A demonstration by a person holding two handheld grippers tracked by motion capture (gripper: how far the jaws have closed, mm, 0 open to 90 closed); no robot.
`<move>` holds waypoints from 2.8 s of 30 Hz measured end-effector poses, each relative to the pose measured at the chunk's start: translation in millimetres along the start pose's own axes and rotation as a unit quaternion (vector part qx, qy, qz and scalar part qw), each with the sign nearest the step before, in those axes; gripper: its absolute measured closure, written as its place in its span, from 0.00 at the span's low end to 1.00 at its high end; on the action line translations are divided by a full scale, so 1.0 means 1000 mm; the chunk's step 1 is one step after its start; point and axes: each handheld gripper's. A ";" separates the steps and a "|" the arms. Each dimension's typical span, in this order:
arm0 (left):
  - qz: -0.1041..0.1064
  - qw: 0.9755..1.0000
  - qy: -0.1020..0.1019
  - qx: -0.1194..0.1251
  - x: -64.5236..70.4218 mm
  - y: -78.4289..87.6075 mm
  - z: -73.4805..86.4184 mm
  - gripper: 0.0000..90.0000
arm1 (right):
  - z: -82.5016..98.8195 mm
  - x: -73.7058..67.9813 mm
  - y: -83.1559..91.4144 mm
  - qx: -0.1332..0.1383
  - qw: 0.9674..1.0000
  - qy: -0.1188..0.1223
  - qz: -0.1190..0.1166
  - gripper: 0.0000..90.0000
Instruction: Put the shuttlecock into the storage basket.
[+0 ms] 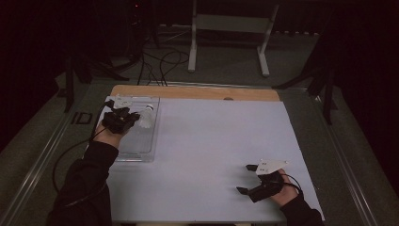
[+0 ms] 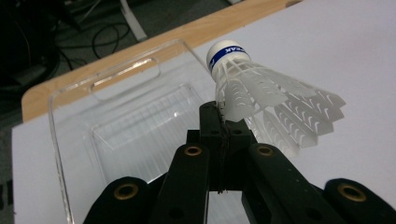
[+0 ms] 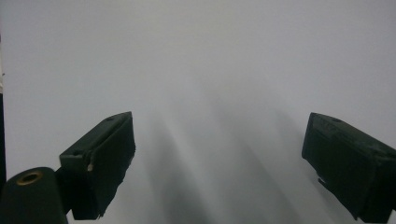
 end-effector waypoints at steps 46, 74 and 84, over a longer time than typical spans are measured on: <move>0.007 0.992 0.003 -0.124 -0.010 -0.040 0.019 1.00 | 0.000 0.001 0.002 0.001 1.000 -0.005 -0.004 0.11; 0.013 0.985 -0.006 -0.173 -0.003 -0.053 0.022 0.82 | 0.000 0.001 0.002 0.001 1.000 -0.008 -0.005 0.11; -0.017 0.987 0.010 -0.161 0.001 -0.037 0.012 0.35 | 0.000 0.001 0.002 0.001 1.000 -0.009 -0.006 0.11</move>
Point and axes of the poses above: each handheld gripper's, and its own axes: y roughly backward along the jaws, z roughly out of its underside, x roughly to its right, and after that the axes turned 10 degrees about z, right-handed
